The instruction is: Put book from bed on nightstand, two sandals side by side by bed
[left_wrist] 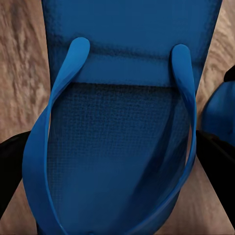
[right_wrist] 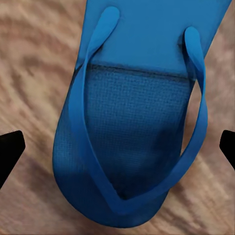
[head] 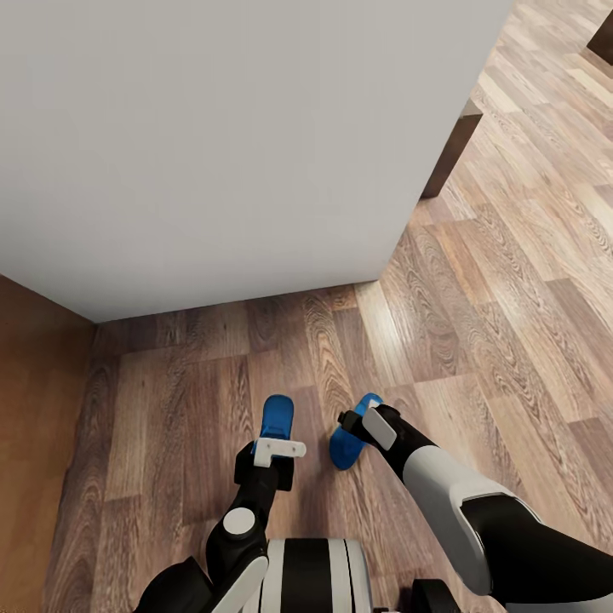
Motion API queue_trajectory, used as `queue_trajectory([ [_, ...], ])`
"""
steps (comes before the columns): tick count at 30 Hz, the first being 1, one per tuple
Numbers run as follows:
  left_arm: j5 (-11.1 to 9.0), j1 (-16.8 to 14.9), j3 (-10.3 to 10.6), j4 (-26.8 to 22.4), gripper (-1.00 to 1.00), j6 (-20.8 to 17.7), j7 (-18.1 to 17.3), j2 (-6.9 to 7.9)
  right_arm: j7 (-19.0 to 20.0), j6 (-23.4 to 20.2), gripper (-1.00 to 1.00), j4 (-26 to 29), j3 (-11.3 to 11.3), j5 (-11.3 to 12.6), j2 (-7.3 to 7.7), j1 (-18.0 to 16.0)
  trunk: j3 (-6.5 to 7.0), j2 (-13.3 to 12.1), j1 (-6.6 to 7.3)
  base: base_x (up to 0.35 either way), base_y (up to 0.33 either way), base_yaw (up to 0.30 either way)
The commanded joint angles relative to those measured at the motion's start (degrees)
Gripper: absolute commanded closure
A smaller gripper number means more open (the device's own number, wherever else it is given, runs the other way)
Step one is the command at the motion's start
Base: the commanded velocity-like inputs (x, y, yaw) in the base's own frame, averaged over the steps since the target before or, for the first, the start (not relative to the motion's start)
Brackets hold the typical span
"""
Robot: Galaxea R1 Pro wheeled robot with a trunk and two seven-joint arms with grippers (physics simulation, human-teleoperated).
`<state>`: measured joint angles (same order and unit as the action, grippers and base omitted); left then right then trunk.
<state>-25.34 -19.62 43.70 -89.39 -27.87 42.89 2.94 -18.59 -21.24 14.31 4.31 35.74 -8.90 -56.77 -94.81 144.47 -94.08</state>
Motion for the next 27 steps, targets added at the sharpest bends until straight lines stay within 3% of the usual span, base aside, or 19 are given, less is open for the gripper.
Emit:
queue_trajectory([
  [1, -0.33, -0.07, 0.15, -0.08, 1.0, -0.17, 0.52, 0.06, -0.41, -0.19, -1.0, 0.14, 0.47, 0.47, 0.03, 0.0, -0.26, 0.03, -0.01, 0.0, 0.0, 0.0],
  [16, -0.33, -0.07, 0.53, -0.08, 1.0, -0.17, 0.52, 0.05, -0.4, 2.41, -1.0, 0.12, 0.52, 0.12, 0.03, 0.0, -0.26, 0.03, -0.01, 0.0, 0.0, 0.0],
  [24, -0.33, -0.07, 0.52, -0.08, 1.0, -0.17, 0.52, 0.05, -0.4, 2.43, -1.0, 0.11, 0.52, 0.13, 0.03, 0.0, -2.03, 0.14, -0.22, 0.0, 0.0, 0.0],
  [27, -0.33, -0.07, 0.84, -0.08, 1.0, -0.16, 0.52, 0.05, -0.42, 2.43, -1.0, 0.11, 0.52, 0.13, 0.03, 0.0, -2.03, 0.14, -0.22, 0.0, 0.0, 0.0],
])
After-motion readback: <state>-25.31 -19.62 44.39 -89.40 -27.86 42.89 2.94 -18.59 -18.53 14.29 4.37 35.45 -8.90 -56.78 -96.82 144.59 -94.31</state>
